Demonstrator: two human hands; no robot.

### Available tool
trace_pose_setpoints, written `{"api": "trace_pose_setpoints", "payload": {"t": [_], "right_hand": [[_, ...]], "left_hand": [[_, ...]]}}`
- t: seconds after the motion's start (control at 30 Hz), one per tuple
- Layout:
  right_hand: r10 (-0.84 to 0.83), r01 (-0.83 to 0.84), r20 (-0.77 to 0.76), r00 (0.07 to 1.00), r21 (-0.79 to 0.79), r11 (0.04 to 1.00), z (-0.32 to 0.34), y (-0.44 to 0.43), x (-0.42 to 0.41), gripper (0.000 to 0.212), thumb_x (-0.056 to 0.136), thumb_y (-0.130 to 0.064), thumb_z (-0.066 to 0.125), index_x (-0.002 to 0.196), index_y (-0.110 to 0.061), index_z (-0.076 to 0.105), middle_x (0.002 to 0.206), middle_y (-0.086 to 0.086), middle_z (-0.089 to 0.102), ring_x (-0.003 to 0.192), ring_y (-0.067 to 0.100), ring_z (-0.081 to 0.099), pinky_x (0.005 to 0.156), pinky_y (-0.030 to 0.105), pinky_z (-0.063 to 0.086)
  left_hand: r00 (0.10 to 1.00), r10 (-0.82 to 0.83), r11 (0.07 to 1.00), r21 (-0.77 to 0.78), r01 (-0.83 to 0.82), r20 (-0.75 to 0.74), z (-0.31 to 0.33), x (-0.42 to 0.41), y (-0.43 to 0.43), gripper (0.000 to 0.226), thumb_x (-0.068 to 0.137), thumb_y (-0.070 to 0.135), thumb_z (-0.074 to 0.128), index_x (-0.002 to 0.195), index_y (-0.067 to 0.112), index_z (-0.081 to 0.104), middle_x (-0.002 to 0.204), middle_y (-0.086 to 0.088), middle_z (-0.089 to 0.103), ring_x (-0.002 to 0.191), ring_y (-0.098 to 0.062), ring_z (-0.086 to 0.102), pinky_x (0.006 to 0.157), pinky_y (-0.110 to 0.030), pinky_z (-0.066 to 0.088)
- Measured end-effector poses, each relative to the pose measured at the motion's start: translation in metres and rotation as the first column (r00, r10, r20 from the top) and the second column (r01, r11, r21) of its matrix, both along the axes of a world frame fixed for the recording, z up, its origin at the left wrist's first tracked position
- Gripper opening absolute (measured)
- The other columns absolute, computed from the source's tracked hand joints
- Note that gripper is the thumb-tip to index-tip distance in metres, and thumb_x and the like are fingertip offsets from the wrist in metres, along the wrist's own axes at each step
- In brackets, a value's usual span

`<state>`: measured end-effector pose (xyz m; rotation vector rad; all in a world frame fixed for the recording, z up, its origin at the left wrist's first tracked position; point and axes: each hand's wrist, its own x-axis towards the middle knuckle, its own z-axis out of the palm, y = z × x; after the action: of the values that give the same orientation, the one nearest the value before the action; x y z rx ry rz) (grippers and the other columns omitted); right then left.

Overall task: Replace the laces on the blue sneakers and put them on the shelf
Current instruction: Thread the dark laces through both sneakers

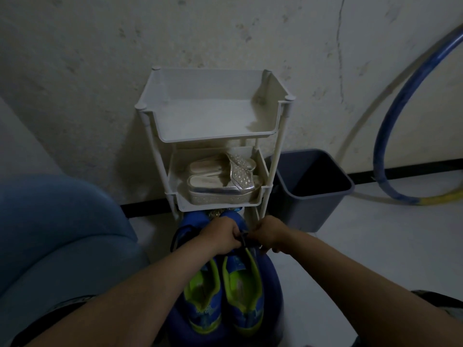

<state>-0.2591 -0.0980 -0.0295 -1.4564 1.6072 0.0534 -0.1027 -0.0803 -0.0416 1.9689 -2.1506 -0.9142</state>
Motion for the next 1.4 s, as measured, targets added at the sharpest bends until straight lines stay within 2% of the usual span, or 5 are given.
{"api": "trace_pose_setpoints", "payload": {"t": [0.37,0.7,0.97,1.13,1.4], "right_hand": [[-0.15,0.212,0.224,0.963,-0.284,0.935,0.021,-0.013,-0.011,0.02,0.092,-0.007,0.046,0.077,-0.004,0.059,0.072,0.013,0.059,0.068,0.031,0.061,0.05,0.031,0.04],[-0.132,0.413,0.628,0.767,-0.325,0.851,0.034,-0.013,0.0,0.019,0.101,-0.02,0.048,0.089,-0.008,0.056,0.082,0.011,0.059,0.061,0.017,0.052,0.052,0.026,0.046],[0.098,-0.054,0.309,0.946,-0.148,0.987,0.031,-0.005,-0.007,0.02,0.094,-0.012,0.055,0.107,-0.004,0.068,0.084,0.006,0.066,0.059,0.011,0.061,0.042,0.016,0.044],[0.177,-0.134,0.265,0.948,-0.175,0.975,0.029,-0.009,-0.006,0.019,0.097,-0.022,0.059,0.09,-0.01,0.071,0.088,0.016,0.071,0.069,0.02,0.066,0.057,0.03,0.056],[0.019,0.312,0.658,0.752,-0.382,0.87,0.07,-0.013,0.0,0.027,0.101,-0.016,0.053,0.094,0.004,0.069,0.074,0.014,0.064,0.053,0.02,0.059,0.049,0.028,0.051]], "left_hand": [[0.996,-0.089,0.996,0.026,0.089,-0.011,0.039,0.013,-0.02,0.027,0.09,0.032,0.065,0.116,0.026,0.068,0.111,0.004,0.065,0.102,-0.013,0.06,0.085,-0.023,0.044],[0.967,0.023,0.997,0.076,-0.003,-0.254,0.045,-0.008,-0.021,0.024,0.096,0.027,0.057,0.083,0.01,0.068,0.077,-0.003,0.071,0.057,-0.014,0.06,0.055,-0.022,0.044],[0.607,0.202,0.941,-0.021,-0.339,-0.769,0.088,0.001,-0.03,0.022,0.098,0.022,0.056,0.084,0.015,0.072,0.07,0.002,0.066,0.064,-0.013,0.06,0.059,-0.023,0.048],[0.658,0.177,0.963,-0.01,-0.27,-0.732,0.092,0.007,-0.023,0.021,0.097,0.026,0.058,0.097,0.011,0.073,0.086,-0.003,0.071,0.066,-0.009,0.057,0.059,-0.02,0.048],[0.92,0.107,0.98,0.197,-0.034,-0.376,0.073,0.009,-0.021,0.036,0.094,0.001,0.051,0.126,0.017,0.057,0.106,-0.001,0.067,0.068,-0.012,0.061,0.049,-0.017,0.042]]}}
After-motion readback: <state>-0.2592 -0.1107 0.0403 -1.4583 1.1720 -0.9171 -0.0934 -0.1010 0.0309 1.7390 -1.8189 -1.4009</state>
